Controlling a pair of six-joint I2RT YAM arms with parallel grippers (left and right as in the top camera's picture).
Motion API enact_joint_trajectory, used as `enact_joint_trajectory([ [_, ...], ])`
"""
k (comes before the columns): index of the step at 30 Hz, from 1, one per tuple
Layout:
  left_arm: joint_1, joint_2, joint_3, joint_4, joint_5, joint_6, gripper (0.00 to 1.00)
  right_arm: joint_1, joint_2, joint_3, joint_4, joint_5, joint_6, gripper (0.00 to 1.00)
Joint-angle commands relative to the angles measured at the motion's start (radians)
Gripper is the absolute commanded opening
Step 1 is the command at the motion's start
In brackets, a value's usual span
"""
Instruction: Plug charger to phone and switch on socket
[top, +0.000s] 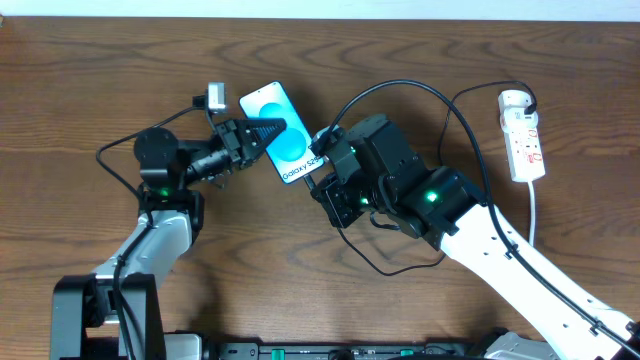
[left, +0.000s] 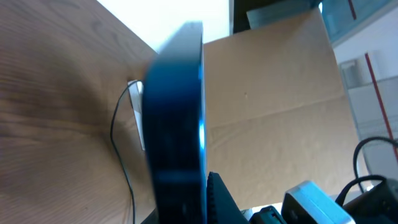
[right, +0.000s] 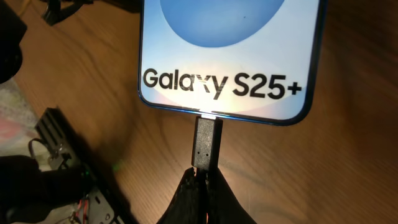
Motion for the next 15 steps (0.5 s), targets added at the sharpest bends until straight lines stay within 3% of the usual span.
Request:
enact_joint_trajectory([
  [1,-0.088,-0.008,-0.011,0.005,0.193,0.072,0.07,-0.003,-0.009,0.042,0.055,0.068,-0.046,0.01],
  [5,-0.085,-0.008,-0.011,0.005,0.192,0.101,0.08,-0.007,-0.023,0.042,-0.027,0.119,-0.068,0.06],
  [7,-0.085,-0.008,-0.011,0.005,0.192,0.135,0.07,-0.021,-0.051,0.042,-0.065,0.121,-0.068,0.22],
  [9,-0.085,-0.008,-0.011,0.005,0.192,0.198,0.07,-0.042,-0.097,0.042,-0.097,0.121,-0.068,0.59],
  [10,-0.085,-0.008,-0.011,0.005,0.192,0.245,0.07,-0.061,-0.135,0.042,-0.116,0.122,-0.068,0.68],
  [15,-0.085,-0.008,-0.011,0.005,0.186,0.326,0.08,-0.134,-0.314,0.042,-0.192,0.369,-0.068,0.86],
])
